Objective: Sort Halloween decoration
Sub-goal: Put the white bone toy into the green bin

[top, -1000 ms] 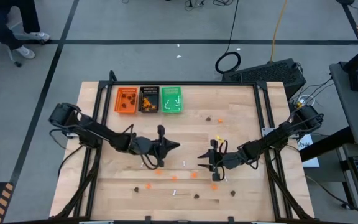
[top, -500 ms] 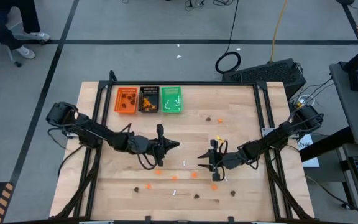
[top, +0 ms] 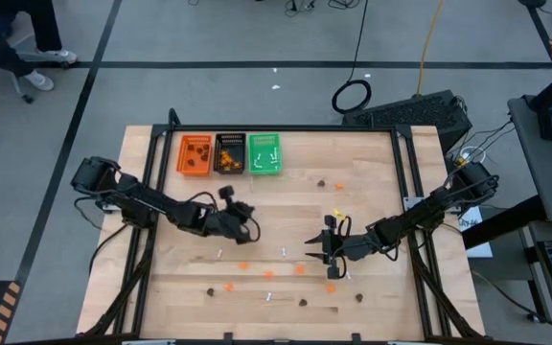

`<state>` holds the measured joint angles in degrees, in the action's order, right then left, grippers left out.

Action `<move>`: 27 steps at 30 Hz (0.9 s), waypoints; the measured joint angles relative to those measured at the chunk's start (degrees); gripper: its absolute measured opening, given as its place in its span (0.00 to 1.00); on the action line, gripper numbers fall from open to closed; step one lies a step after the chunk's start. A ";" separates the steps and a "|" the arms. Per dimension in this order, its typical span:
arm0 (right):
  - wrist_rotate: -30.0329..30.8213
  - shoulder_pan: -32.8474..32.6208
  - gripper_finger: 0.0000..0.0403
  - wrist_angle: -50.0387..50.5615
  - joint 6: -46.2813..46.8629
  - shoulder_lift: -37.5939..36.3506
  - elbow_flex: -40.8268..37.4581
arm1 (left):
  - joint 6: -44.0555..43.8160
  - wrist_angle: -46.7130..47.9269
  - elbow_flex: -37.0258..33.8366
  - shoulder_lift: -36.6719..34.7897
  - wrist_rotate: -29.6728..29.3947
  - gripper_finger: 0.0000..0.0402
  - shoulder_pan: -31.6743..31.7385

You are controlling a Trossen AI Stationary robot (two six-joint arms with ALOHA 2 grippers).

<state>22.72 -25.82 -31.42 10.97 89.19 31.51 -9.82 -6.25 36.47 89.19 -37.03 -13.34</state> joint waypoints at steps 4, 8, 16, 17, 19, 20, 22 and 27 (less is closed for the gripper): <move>0.08 0.00 0.34 -0.02 0.43 0.00 0.00 | -8.09 4.83 -0.70 0.00 -0.77 0.00 0.80; 2.14 0.00 0.34 -0.06 0.18 0.08 0.00 | -10.55 1.97 -4.54 0.00 -0.75 0.01 1.89; 15.17 1.46 0.34 -8.01 -4.21 5.14 -0.02 | -7.77 -10.98 -10.49 0.00 -5.91 0.13 2.91; 15.21 2.21 0.34 -10.78 -5.57 6.42 0.00 | -6.10 -12.32 -10.60 0.00 -6.91 0.15 3.13; 14.52 3.82 0.34 -16.06 -8.85 9.11 0.00 | -3.07 -14.11 -10.60 0.38 -8.15 0.19 4.10; 13.64 4.66 0.34 -19.26 -10.31 10.75 0.00 | -2.33 -14.75 -10.63 0.70 -8.28 0.21 4.78; 11.54 6.48 0.34 -25.05 -12.87 13.96 0.00 | -0.16 -16.84 -10.68 1.44 -8.28 0.24 6.17; 9.77 11.05 0.34 -34.20 -10.70 20.14 0.35 | 0.23 -18.74 -10.69 3.98 -7.58 0.28 10.16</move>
<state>32.49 -14.78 -65.62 0.26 109.33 31.86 -9.59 -24.99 25.78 93.17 -44.61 -3.18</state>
